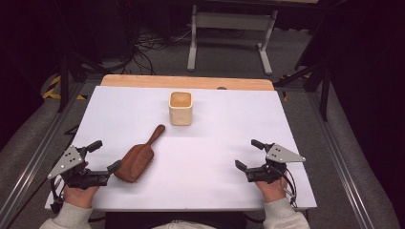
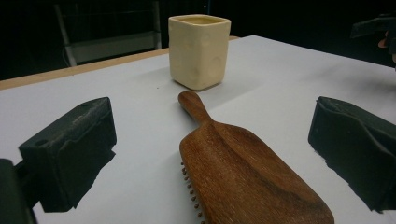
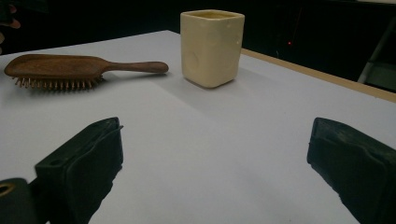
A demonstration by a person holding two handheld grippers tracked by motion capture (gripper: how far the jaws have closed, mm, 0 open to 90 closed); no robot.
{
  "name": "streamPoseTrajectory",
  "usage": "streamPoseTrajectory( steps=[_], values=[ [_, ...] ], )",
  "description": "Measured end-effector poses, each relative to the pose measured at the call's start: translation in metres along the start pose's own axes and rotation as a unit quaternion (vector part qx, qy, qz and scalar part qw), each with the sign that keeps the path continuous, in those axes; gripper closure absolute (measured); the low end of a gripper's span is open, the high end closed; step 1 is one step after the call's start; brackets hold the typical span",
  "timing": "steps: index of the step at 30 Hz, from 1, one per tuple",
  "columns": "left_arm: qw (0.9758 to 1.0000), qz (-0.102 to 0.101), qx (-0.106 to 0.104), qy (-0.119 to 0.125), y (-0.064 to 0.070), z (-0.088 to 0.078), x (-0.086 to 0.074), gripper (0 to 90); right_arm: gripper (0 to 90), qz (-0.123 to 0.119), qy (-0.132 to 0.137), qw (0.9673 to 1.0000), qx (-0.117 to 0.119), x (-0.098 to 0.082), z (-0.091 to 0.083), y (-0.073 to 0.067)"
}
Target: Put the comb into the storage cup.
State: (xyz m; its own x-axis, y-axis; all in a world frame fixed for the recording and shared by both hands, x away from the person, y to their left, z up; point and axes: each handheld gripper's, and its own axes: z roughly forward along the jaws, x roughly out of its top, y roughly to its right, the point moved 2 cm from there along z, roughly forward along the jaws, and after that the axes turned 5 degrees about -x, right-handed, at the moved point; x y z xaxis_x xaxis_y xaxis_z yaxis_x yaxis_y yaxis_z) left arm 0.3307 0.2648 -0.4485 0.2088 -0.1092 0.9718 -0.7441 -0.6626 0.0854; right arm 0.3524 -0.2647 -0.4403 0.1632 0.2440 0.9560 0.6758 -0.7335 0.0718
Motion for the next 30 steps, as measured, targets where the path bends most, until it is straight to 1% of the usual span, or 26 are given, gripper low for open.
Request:
streamPoseTrajectory(
  steps=[4, 5, 7, 8, 12, 14, 18, 20, 22, 23, 25, 27, 28, 29, 30],
  values=[
    [1.0, -0.003, 0.0, -0.001, 0.0, 0.0, 0.001, 2.1, 4.1, 0.0, 0.0, 1.0, 0.0, 0.0, 0.0, 0.0],
    [1.0, -0.005, 0.0, -0.004, -0.001, 0.0, 0.002, 2.0, 4.1, 0.0, 0.0, 1.0, 0.0, 0.0, 0.0, 0.0],
    [1.0, -0.005, -0.001, -0.001, -0.001, 0.001, 0.002, 2.0, 4.1, 0.0, -0.001, 1.0, 0.0, 0.0, 0.0, 0.0],
    [1.0, -0.006, 0.0, -0.005, -0.001, 0.001, 0.003, 2.2, 4.2, -0.001, -0.001, 1.0, 0.0, 0.0, 0.0, 0.0],
    [0.9999, -0.009, -0.006, -0.005, -0.003, 0.002, 0.007, 3.4, 4.1, -0.001, 0.001, 1.0, 0.0, 0.0, 0.0, 0.0],
    [0.9998, -0.012, -0.012, -0.005, -0.004, 0.003, 0.009, 4.6, 4.2, -0.001, 0.0, 1.0, 0.001, 0.0, 0.0, 0.0],
    [0.9992, -0.021, -0.032, -0.009, -0.003, 0.008, 0.014, 6.2, 4.2, -0.001, 0.0, 1.0, 0.002, 0.0, 0.001, 0.0],
    [0.9989, -0.02, -0.039, -0.015, -0.002, 0.012, 0.017, 7.5, 4.2, -0.001, -0.001, 1.0, 0.002, 0.0, 0.001, 0.0],
    [0.9986, -0.016, -0.042, -0.028, -0.001, 0.017, 0.021, 9.1, 4.2, -0.001, 0.0, 1.0, 0.003, 0.0, 0.001, 0.0],
    [0.9985, -0.015, -0.044, -0.028, -0.001, 0.019, 0.023, 10.0, 4.2, -0.001, 0.0, 1.0, 0.003, 0.0, 0.001, 0.0],
    [0.9979, -0.012, -0.049, -0.04, -0.001, 0.025, 0.03, 15.8, 4.2, -0.001, 0.0, 1.0, 0.004, 0.0, 0.001, 0.0],
    [0.9974, -0.008, -0.056, -0.045, -0.001, 0.028, 0.035, 19.4, 4.2, -0.002, -0.001, 1.0, 0.004, 0.0, 0.001, -0.001],
    [0.9969, -0.002, -0.054, -0.058, -0.001, 0.031, 0.04, 24.1, 4.2, -0.002, 0.0, 1.0, 0.004, 0.0, 0.001, 0.0],
    [0.9963, 0.005, -0.057, -0.063, -0.001, 0.033, 0.043, 28.4, 4.2, -0.002, 0.0, 1.0, 0.005, 0.0, 0.001, 0.0],
    [0.9959, 0.003, -0.063, -0.066, 0.0, 0.035, 0.045, 30.9, 4.2, -0.002, 0.0, 1.0, 0.005, 0.0, 0.001, 0.0]
  ],
)
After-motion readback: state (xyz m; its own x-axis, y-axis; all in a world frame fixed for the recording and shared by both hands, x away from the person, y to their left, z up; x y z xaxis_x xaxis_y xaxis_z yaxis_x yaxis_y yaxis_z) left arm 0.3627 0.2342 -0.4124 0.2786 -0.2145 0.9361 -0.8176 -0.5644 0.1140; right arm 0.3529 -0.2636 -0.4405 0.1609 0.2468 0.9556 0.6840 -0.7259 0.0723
